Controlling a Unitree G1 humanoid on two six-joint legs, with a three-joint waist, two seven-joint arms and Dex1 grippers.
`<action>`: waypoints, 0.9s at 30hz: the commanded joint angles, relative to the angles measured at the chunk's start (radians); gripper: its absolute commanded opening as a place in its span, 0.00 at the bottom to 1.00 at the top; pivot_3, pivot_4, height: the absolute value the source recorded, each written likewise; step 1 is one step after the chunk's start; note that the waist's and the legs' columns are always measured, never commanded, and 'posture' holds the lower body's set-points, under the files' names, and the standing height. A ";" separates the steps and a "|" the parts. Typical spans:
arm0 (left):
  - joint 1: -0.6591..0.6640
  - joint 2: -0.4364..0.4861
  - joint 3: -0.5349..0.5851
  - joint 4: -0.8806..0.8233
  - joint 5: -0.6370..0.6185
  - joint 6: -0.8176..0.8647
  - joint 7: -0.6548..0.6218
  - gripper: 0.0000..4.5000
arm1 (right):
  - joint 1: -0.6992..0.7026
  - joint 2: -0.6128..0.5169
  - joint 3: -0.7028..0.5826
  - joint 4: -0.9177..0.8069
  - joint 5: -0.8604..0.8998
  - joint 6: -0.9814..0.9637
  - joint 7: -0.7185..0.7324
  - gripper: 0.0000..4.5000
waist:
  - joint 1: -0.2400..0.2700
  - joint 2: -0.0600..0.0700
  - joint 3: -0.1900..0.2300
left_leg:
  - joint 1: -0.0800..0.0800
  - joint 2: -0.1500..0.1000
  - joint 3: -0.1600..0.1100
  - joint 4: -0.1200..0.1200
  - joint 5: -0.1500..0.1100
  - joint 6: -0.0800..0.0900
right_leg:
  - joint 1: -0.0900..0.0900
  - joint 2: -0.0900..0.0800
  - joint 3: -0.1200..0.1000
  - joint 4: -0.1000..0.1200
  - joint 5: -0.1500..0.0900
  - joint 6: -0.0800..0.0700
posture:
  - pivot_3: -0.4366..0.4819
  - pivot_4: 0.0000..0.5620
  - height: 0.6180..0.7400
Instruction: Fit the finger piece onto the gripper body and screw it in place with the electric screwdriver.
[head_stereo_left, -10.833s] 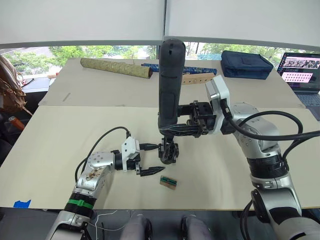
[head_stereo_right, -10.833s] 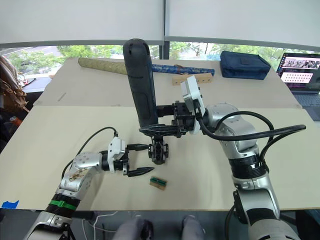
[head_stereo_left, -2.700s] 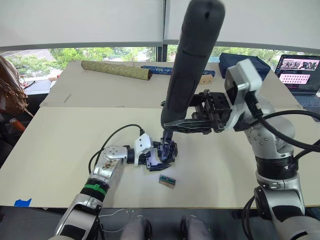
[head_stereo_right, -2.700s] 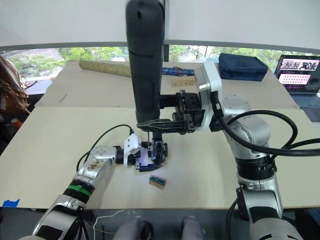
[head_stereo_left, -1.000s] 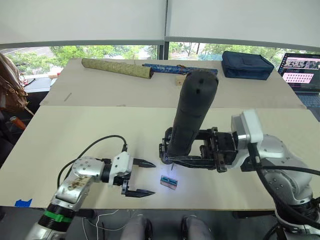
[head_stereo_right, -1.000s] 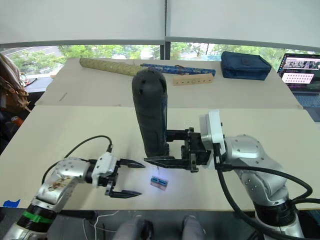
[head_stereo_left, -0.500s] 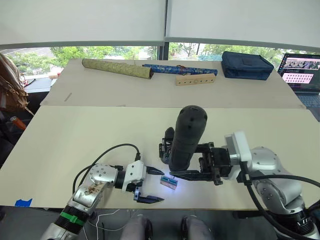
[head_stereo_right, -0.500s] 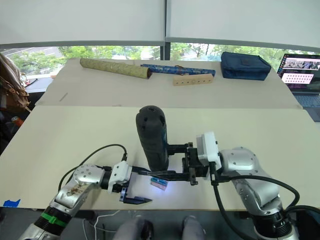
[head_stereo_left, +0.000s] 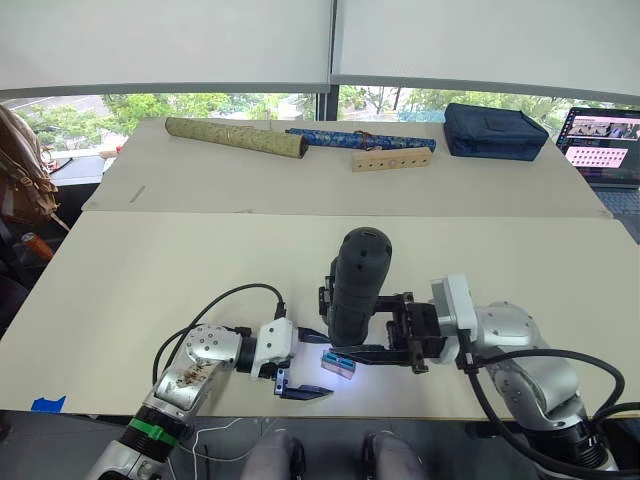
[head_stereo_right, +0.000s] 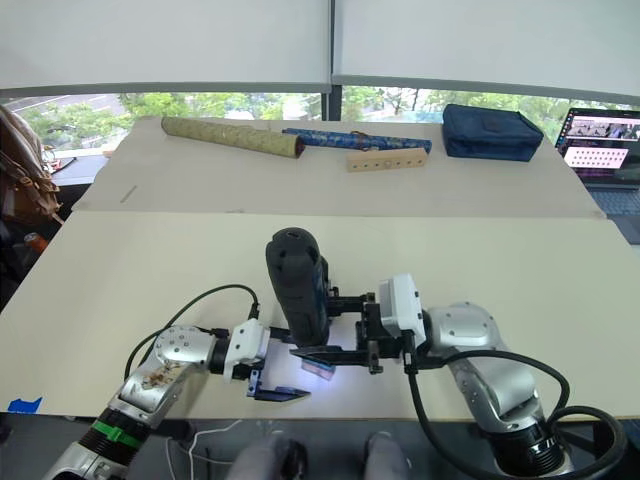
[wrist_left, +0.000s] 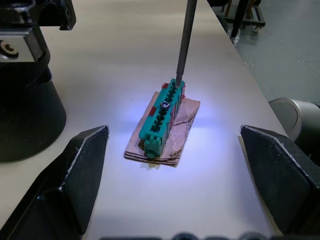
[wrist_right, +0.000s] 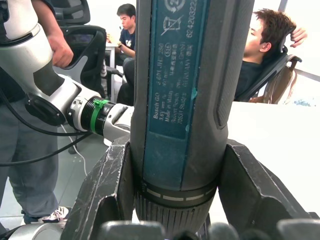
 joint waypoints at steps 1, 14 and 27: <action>0.002 -0.008 -0.026 0.025 0.024 -0.003 0.013 0.99 | -0.020 0.005 -0.009 -0.025 0.015 -0.031 0.004 0.43 | 0.000 0.000 0.000 | 0.000 0.000 0.000 0.000 0.000 0.000 | 0.000 0.000 0.000 0.000 0.000 0.000 | 0.48 0.27 1.00; 0.016 -0.013 -0.043 0.022 0.027 0.006 0.026 0.99 | -0.062 0.004 -0.005 0.011 0.004 -0.036 0.013 0.43 | 0.004 0.000 0.000 | 0.001 0.000 0.000 0.000 0.000 0.000 | 0.001 0.000 0.000 0.000 0.000 0.000 | 0.48 0.27 1.00; 0.013 -0.010 -0.040 0.027 0.024 0.015 0.031 0.99 | -0.078 0.007 0.001 0.026 -0.002 -0.033 0.020 0.43 | 0.005 0.000 0.000 | 0.001 0.000 0.000 0.000 0.000 0.000 | 0.001 -0.001 0.000 0.001 0.000 0.000 | 0.48 0.27 1.00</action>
